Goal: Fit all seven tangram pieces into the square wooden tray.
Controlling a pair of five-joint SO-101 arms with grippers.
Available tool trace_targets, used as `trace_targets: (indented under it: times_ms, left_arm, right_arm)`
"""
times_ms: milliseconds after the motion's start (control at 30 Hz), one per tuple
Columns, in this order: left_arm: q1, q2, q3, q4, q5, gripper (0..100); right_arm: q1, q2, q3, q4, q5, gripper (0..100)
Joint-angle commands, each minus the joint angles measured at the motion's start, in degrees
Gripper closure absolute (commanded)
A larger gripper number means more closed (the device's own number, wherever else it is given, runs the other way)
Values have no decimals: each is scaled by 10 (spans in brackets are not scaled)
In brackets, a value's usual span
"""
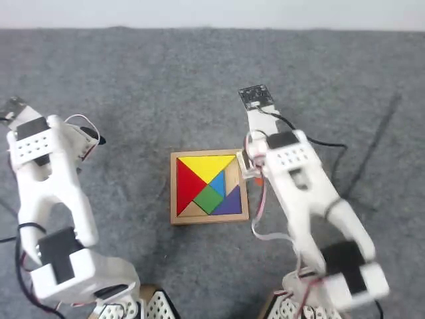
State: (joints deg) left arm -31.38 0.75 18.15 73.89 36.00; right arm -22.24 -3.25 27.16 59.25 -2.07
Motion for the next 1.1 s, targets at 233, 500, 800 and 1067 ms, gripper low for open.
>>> trace_targets:
  times_ms: [233,500,800,1067]
  left_arm:
    - [4,-3,-17,-8,-5,706]
    - [4,-3,-17,-6,-5,706]
    - [4,-3,-17,-5,-5,706]
    - [4,-3,-17,-6,-5,706]
  right_arm:
    - [-25,99,-111,44,-48,991]
    - [-46,103,-112,37,-48,991]
    - [-52,103,-111,18,-48,991]
    - [-57,103,-105,17,-46,974]
